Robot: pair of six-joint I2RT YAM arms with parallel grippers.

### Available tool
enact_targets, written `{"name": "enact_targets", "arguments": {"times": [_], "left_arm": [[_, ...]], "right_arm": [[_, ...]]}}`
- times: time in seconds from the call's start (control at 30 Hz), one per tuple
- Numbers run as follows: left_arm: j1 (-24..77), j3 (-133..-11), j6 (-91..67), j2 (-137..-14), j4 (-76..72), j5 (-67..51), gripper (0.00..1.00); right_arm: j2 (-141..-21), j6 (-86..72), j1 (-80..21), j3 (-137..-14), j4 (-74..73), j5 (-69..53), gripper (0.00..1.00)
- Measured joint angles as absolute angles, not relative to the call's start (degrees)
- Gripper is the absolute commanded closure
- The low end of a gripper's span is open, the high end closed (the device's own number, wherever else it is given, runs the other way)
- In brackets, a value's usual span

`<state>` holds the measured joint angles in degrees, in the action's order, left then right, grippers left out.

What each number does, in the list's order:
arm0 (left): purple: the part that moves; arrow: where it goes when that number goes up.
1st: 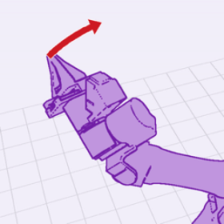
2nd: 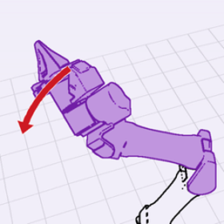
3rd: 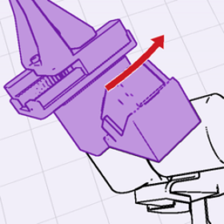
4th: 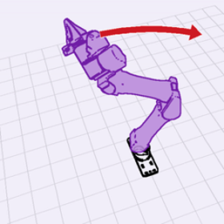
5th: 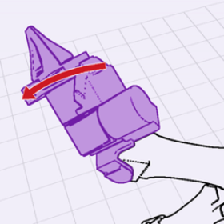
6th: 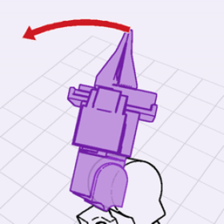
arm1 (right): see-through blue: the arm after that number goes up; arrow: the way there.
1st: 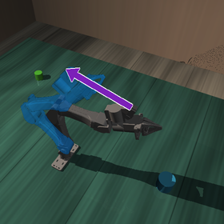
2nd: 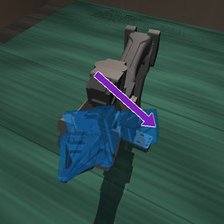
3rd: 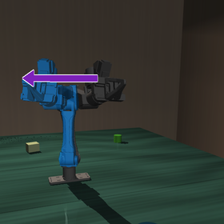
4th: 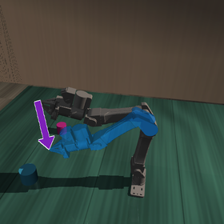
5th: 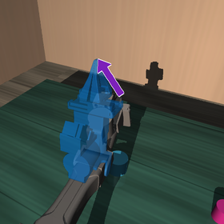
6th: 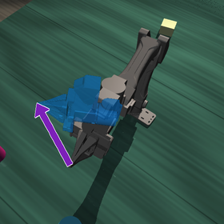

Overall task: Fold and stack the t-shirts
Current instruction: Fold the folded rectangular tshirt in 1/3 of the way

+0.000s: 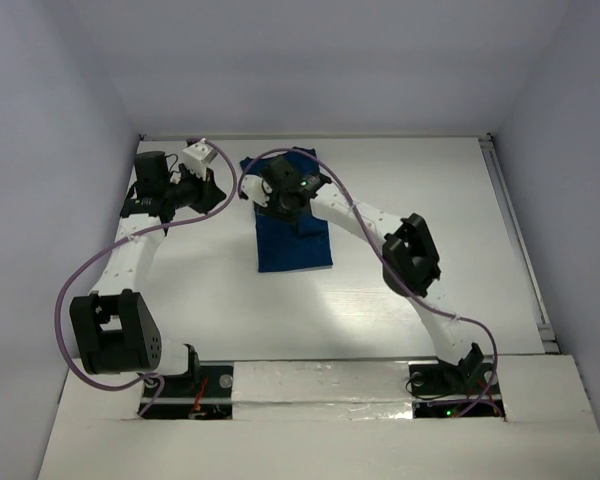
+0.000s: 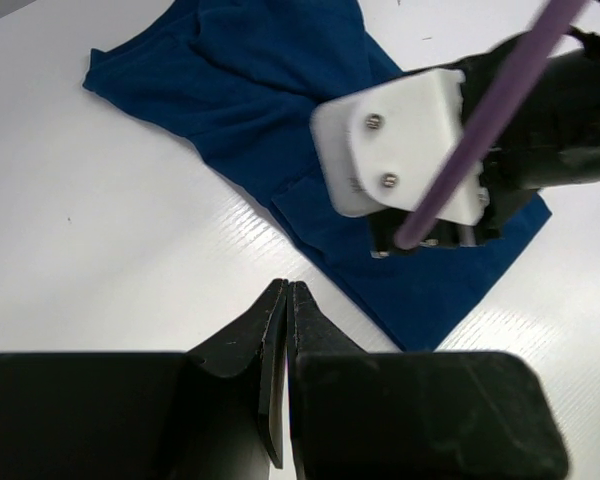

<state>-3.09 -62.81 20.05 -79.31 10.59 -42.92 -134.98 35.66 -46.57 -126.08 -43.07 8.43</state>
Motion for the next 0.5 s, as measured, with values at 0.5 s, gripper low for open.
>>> {"name": "enact_targets", "arguments": {"times": [0.5], "left_arm": [[-3.09,-62.81,20.08,-78.35,11.0,-43.11,1.0]], "right_arm": [[-120.49,32.05,-46.57,-103.66,-41.5,12.27,0.43]]}}
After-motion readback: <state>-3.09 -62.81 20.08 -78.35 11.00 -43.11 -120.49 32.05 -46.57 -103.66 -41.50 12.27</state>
